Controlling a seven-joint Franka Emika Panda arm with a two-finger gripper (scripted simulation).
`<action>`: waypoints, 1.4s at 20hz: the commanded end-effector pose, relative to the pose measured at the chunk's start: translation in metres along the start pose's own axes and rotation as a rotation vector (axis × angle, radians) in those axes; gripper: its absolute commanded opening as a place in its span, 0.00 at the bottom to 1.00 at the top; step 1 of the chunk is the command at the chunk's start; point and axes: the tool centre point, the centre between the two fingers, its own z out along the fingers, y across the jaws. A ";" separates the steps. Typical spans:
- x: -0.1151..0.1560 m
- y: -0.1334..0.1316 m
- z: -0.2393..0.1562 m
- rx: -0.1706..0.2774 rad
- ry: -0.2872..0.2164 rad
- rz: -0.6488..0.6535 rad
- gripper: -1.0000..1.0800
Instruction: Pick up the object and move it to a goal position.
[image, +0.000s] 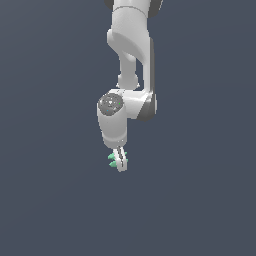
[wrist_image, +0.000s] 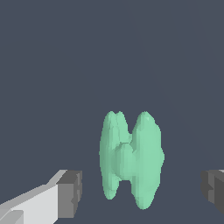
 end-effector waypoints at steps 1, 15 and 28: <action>0.001 0.000 0.001 0.000 0.001 0.016 0.96; 0.001 0.001 0.041 0.000 0.001 0.019 0.96; 0.001 0.000 0.051 0.000 0.001 0.019 0.00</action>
